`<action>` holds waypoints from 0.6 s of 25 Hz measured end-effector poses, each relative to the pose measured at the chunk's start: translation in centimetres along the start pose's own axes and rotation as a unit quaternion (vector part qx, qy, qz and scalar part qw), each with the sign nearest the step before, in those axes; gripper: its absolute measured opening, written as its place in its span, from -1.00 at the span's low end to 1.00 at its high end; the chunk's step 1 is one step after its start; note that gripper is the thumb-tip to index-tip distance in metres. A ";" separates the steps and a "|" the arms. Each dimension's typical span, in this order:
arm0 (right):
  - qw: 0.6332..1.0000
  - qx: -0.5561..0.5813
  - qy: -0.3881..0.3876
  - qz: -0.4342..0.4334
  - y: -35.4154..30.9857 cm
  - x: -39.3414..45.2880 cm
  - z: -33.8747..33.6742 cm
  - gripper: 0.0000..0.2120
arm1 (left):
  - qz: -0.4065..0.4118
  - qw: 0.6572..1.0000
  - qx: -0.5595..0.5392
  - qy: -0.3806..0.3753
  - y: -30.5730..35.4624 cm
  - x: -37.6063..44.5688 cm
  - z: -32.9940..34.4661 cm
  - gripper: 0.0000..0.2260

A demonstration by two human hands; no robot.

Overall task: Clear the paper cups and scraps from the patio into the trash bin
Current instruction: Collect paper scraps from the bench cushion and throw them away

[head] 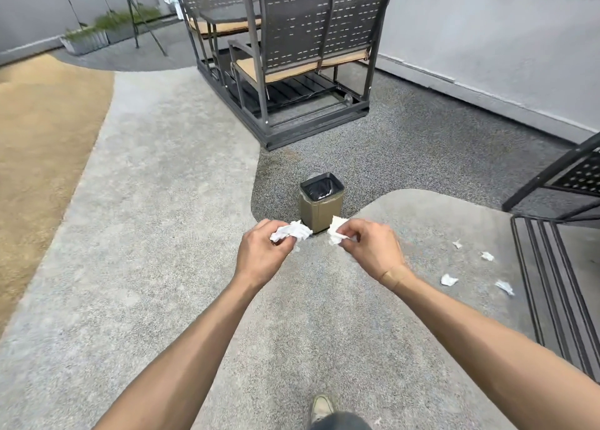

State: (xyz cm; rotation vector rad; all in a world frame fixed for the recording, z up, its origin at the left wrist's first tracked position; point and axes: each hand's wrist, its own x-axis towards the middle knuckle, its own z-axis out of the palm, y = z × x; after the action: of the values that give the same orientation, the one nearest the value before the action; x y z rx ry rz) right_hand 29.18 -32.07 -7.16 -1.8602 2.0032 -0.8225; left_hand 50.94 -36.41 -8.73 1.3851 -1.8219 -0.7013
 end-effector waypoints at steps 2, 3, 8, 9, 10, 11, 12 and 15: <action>1.000 0.002 -0.003 -0.003 0.5 4.3 0.0 -0.91 | -0.004 1.000 -0.004 0.003 0.0 4.0 0.6 -0.86; 1.000 0.004 -0.003 -0.008 0.8 6.2 0.0 -0.91 | -0.004 1.000 -0.005 0.003 -0.1 5.8 0.9 -0.86; 1.000 -0.008 0.005 0.000 2.1 15.8 1.1 -0.84 | -0.007 1.000 -0.003 -0.008 -2.2 15.1 1.9 -0.85; 1.000 -0.010 0.007 0.005 2.5 18.0 1.6 -0.83 | -0.006 1.000 -0.001 -0.010 -2.9 17.4 2.1 -0.85; 1.000 -0.010 0.009 0.011 2.9 20.0 2.2 -0.82 | -0.004 1.000 -0.001 -0.010 -3.7 19.7 2.3 -0.85; 1.000 -0.009 0.012 0.017 3.1 21.9 2.8 -0.81 | -0.002 1.000 -0.004 -0.009 -4.4 21.9 2.3 -0.85; 1.000 -0.007 0.016 0.022 3.2 23.9 3.5 -0.79 | 0.001 1.000 -0.006 -0.008 -5.1 24.2 2.4 -0.86; 0.999 0.000 0.027 0.033 3.2 30.2 5.4 -0.77 | 0.000 1.000 -0.008 -0.021 -6.9 31.3 2.5 -0.86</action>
State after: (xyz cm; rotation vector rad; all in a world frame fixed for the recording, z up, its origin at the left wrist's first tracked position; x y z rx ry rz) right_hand 25.83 -62.67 -8.20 -1.7787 2.0855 -0.8630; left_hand 48.07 -68.39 -8.55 1.3695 -1.8450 -0.7498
